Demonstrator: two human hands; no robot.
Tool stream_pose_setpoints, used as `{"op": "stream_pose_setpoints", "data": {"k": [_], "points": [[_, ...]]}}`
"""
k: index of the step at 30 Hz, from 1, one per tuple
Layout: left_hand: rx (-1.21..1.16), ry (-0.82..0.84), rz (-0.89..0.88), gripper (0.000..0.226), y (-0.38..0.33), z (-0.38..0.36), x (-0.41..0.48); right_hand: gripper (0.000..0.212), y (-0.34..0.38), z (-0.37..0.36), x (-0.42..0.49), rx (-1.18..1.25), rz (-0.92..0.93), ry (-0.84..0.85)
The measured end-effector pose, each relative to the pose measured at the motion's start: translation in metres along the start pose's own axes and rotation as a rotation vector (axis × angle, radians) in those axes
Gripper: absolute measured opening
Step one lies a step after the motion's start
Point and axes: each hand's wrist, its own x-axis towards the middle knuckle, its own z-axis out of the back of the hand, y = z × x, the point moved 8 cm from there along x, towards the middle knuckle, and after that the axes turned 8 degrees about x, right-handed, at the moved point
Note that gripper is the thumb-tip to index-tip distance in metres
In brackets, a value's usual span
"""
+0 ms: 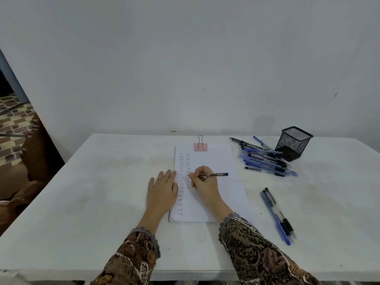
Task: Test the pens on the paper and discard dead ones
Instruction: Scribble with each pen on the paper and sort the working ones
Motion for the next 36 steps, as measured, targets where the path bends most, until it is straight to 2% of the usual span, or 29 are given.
{"op": "stream_pose_setpoints", "data": {"k": [2,4,13,17,21,25,32,36], "points": [[0.002,-0.001,-0.004,0.049,-0.001,0.000,0.000,0.049,0.002,0.001,-0.004,-0.075,0.042,-0.040],[-0.002,-0.005,-0.006,0.049,-0.001,0.000,0.000,0.052,0.004,-0.001,-0.006,-0.077,0.041,-0.045],[-0.012,0.001,-0.002,0.049,0.000,-0.001,0.000,0.048,-0.001,-0.014,-0.005,-0.153,0.009,0.069],[-0.009,0.000,-0.001,0.049,0.000,-0.001,-0.001,0.046,0.000,-0.011,-0.005,-0.168,0.018,0.023],[-0.006,0.002,-0.005,0.049,0.000,-0.001,-0.001,0.047,0.002,-0.015,-0.005,-0.191,-0.006,0.078],[-0.004,0.005,-0.002,0.049,0.001,-0.002,0.000,0.044,0.001,-0.009,-0.006,-0.179,0.002,0.015],[-0.015,0.006,0.000,0.049,0.001,-0.002,-0.001,0.045,0.004,-0.012,-0.004,-0.221,0.023,0.049],[-0.010,0.009,0.001,0.049,0.001,-0.002,-0.001,0.044,0.006,-0.007,-0.005,-0.206,0.039,0.002]]}}
